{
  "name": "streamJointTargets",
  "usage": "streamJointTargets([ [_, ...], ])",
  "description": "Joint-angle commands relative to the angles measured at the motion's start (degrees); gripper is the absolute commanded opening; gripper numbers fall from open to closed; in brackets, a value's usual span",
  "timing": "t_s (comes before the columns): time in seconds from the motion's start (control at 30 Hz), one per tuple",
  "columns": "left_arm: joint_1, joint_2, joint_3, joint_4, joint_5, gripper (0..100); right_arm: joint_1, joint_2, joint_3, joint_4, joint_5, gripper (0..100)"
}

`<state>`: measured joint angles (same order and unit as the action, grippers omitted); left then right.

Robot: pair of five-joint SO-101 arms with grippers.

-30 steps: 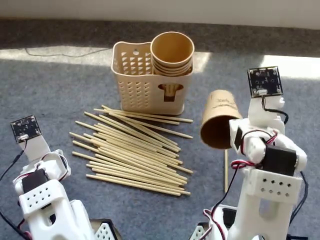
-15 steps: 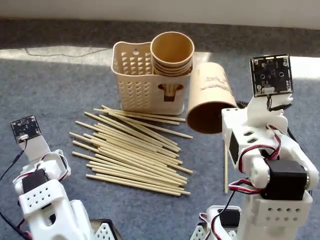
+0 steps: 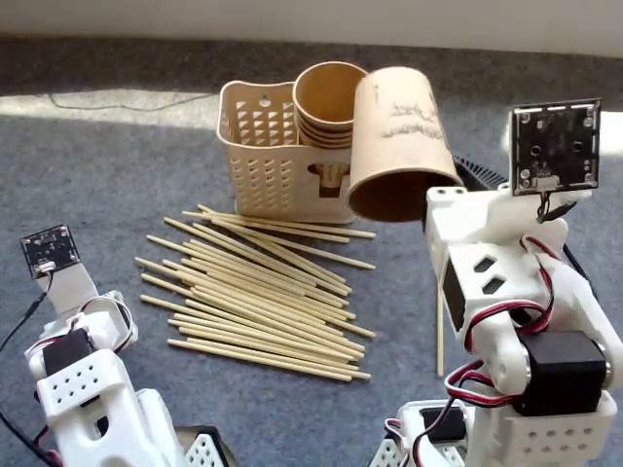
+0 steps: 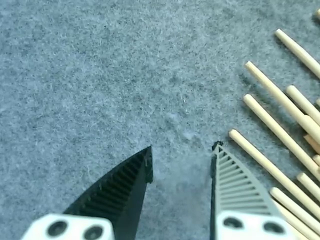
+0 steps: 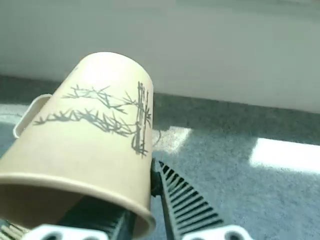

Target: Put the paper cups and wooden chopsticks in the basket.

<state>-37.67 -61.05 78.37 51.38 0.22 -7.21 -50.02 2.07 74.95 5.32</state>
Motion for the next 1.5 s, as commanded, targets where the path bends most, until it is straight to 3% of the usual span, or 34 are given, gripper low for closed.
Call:
streamJointTargets([
  [0.0, 1.2, -0.3, -2.7, -0.8, 0.2, 19, -0.8, 0.0, -2.0, -7.2, -2.0, 0.5],
  [0.13, 1.2, -0.3, -2.7, -0.8, 0.2, 19, -1.1, -0.1, -0.2, -12.1, -3.6, 0.5],
  [0.37, 1.2, -0.3, -2.7, -0.8, 0.2, 19, -8.4, 2.8, 7.2, -19.9, -3.6, 0.5],
  [0.7, 1.2, -0.3, -2.7, -0.8, 0.2, 19, -8.8, 15.9, 4.9, -19.9, -3.7, 0.8],
  [0.93, 1.2, -0.3, -2.7, -0.8, 0.2, 20, -9.0, 15.9, 4.7, -20.4, -3.8, 19.4],
  [1.17, 1.2, -0.3, -2.7, -0.8, 0.2, 20, -9.0, 16.0, 3.1, -22.5, -3.8, 19.9],
  [1.33, 1.2, -0.3, -2.7, -0.8, 0.2, 20, -9.0, 16.5, 3.1, -27.1, -9.6, 19.9],
  [1.47, 1.2, -0.3, -2.7, -0.8, 0.2, 20, -9.9, 15.9, 3.2, -27.6, -9.7, 19.8],
])
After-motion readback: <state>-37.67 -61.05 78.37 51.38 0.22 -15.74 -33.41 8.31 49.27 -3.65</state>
